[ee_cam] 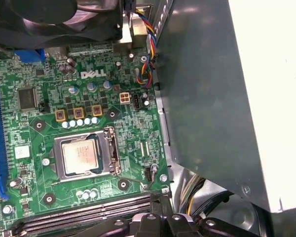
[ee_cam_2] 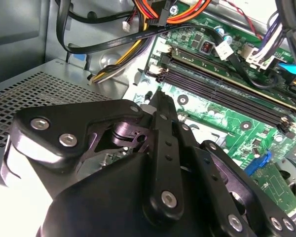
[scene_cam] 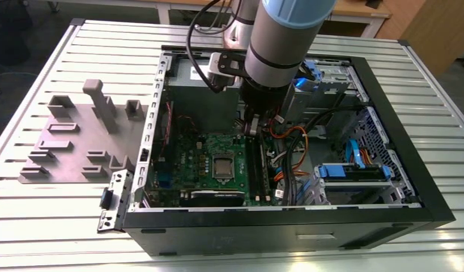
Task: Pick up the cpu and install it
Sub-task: 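Install the first cpu locking lever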
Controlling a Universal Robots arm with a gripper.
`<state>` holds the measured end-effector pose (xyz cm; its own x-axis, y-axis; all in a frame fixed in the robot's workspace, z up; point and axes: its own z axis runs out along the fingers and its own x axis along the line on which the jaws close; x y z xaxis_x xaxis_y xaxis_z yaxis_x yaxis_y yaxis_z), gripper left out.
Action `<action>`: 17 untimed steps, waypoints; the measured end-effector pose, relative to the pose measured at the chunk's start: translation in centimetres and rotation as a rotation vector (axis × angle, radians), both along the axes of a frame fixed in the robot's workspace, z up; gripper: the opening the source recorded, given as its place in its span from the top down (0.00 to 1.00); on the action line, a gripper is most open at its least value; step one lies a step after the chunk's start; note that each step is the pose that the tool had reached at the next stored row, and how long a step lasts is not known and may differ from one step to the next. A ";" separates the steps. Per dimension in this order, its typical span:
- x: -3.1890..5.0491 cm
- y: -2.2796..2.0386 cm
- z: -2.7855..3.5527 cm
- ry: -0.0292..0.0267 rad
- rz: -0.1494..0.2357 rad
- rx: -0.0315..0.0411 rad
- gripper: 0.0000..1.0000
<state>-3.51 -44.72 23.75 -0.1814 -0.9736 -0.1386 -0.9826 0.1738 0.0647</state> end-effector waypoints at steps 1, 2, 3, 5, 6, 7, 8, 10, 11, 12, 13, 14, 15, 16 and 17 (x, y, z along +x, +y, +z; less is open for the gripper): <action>-0.05 0.00 -0.01 0.0001 0.000 0.0013 0.89; -0.11 0.00 -0.04 0.0001 0.000 0.0033 0.89; -0.20 0.00 -0.07 0.0000 0.000 0.0052 0.89; -0.39 0.00 -0.13 0.0000 0.000 0.0094 0.89; -0.45 0.00 -0.16 0.0000 0.000 0.0113 0.89; -0.51 0.00 -0.18 0.0000 0.000 0.0129 0.89; -0.55 0.00 -0.20 0.0001 0.000 0.0144 0.89; -0.59 0.00 -0.26 0.0000 0.000 0.0154 0.89; -0.60 -0.01 -0.27 0.0001 0.000 0.0152 0.89; -0.61 -0.01 -0.28 0.0002 0.000 0.0150 0.89; -0.61 -0.02 -0.28 0.0002 0.000 0.0145 0.89; -0.61 -0.01 -0.30 0.0000 0.000 0.0132 0.89; -0.62 -0.02 -0.30 0.0000 0.001 0.0099 0.89; -0.63 -0.03 -0.30 0.0000 0.000 0.0046 0.89; -0.65 -0.03 -0.30 0.0000 0.001 -0.0011 0.89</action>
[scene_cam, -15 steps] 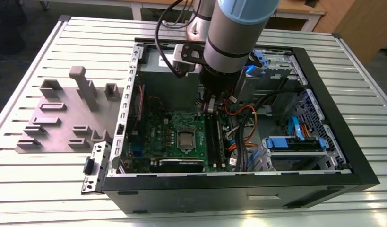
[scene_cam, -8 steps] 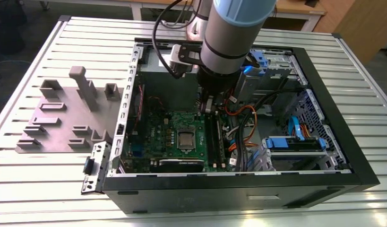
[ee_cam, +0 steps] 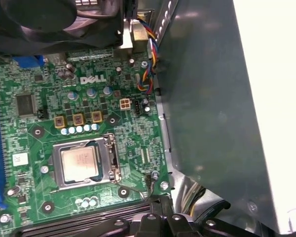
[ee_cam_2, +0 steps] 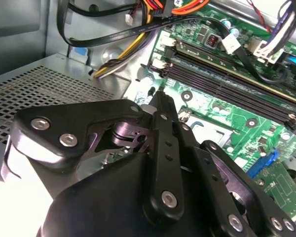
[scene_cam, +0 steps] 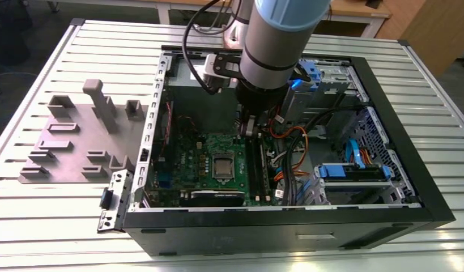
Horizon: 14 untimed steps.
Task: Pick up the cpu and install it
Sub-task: 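Install the first cpu locking lever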
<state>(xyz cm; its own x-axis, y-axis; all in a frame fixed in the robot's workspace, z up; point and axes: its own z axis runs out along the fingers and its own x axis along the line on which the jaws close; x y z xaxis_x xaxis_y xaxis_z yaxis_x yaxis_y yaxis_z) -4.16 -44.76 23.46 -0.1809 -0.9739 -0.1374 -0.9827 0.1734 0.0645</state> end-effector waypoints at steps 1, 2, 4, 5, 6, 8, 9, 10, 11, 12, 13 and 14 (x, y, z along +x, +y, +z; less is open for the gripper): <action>-0.01 -0.01 0.02 0.0001 0.000 -0.0065 0.89; -0.02 -0.03 0.03 0.0001 0.000 -0.0129 0.89; -0.02 -0.04 0.15 0.0001 0.000 -0.0229 0.89; -0.03 -0.06 0.24 0.0001 0.000 -0.0275 0.89; -0.04 -0.07 0.32 0.0002 0.000 -0.0319 0.89; -0.08 -0.11 0.44 0.0001 0.000 -0.0388 0.89; -0.11 -0.15 0.47 0.0000 0.000 -0.0411 0.89; -0.14 -0.21 0.48 0.0001 0.000 -0.0426 0.89; -0.17 -0.30 0.49 0.0001 0.000 -0.0434 0.89; -0.21 -0.45 0.48 0.0000 0.000 -0.0432 0.89; -0.24 -0.60 0.48 0.0001 0.000 -0.0434 0.89; -0.27 -0.75 0.49 0.0001 0.000 -0.0434 0.89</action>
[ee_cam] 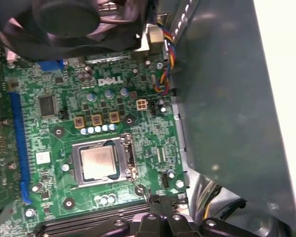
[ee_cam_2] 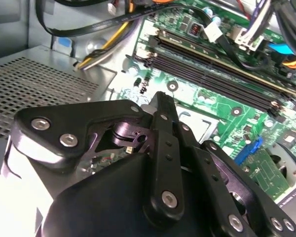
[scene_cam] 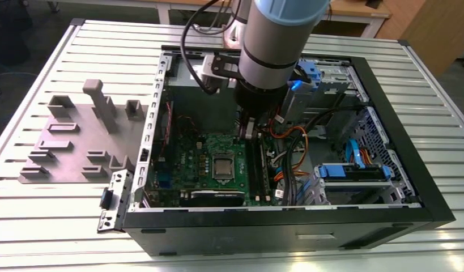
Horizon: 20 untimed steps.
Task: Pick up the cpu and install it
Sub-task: 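Install the first cpu locking lever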
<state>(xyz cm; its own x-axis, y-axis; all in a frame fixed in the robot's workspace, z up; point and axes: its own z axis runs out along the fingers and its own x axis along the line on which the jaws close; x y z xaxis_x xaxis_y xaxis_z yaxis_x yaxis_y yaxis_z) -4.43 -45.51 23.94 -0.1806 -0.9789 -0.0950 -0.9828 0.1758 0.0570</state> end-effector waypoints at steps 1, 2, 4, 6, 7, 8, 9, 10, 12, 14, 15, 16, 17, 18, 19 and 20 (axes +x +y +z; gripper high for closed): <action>-0.04 -0.17 0.00 -0.0001 0.000 0.0000 0.89; -0.09 -0.36 0.00 -0.0003 0.001 0.0000 0.89; -0.19 -0.72 0.00 -0.0009 0.002 0.0000 0.89; -0.27 -0.91 0.00 -0.0023 0.008 0.0000 0.89; -0.29 -0.92 0.00 -0.0029 0.015 0.0000 0.89; -0.29 -0.93 0.00 -0.0031 0.023 0.0000 0.89; -0.30 -0.93 0.01 -0.0032 0.034 -0.0001 0.89; -0.30 -0.93 0.00 -0.0033 0.045 0.0000 0.89; -0.30 -0.93 0.00 -0.0034 0.067 0.0001 0.89; -0.30 -0.94 0.00 -0.0038 0.086 0.0001 0.89; -0.30 -0.95 0.00 -0.0041 0.096 0.0001 0.89; -0.30 -0.95 0.00 -0.0045 0.106 0.0001 0.89; -0.30 -0.96 0.00 -0.0049 0.116 0.0002 0.89; -0.31 -0.98 -0.01 -0.0055 0.125 0.0003 0.89; -0.31 -1.02 -0.01 -0.0064 0.129 0.0003 0.89; -0.31 -1.07 -0.01 -0.0073 0.131 0.0003 0.89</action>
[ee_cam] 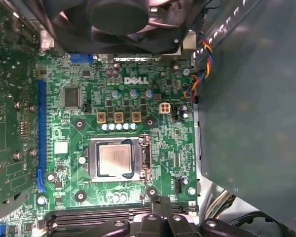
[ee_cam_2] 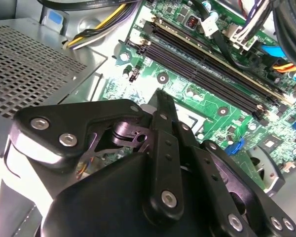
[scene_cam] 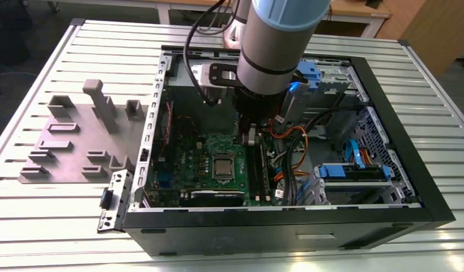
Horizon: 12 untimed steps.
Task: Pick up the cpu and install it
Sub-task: 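Install the first cpu locking lever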
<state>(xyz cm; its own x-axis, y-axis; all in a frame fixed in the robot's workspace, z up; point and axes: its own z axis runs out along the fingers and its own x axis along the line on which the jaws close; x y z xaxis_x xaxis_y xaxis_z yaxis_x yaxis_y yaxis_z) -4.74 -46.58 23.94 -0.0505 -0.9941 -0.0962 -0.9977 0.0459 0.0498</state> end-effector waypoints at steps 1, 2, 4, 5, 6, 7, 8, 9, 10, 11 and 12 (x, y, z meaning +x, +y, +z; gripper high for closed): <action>0.01 -0.08 0.01 -0.0008 0.001 0.0005 0.89; 0.01 -0.18 0.01 -0.0015 0.002 0.0018 0.89; -0.01 -0.38 0.01 -0.0025 0.003 0.0033 0.89; -0.01 -0.45 0.01 -0.0026 0.004 0.0033 0.89; -0.02 -0.51 0.01 -0.0028 0.006 0.0033 0.89; -0.02 -0.53 0.00 -0.0029 0.012 0.0034 0.89; -0.03 -0.54 0.01 -0.0030 0.019 0.0034 0.89; -0.03 -0.54 0.01 -0.0030 0.029 0.0033 0.89; -0.03 -0.55 0.01 -0.0030 0.039 0.0032 0.89; -0.03 -0.55 0.01 -0.0031 0.050 0.0033 0.89; -0.03 -0.56 0.01 -0.0033 0.060 0.0033 0.89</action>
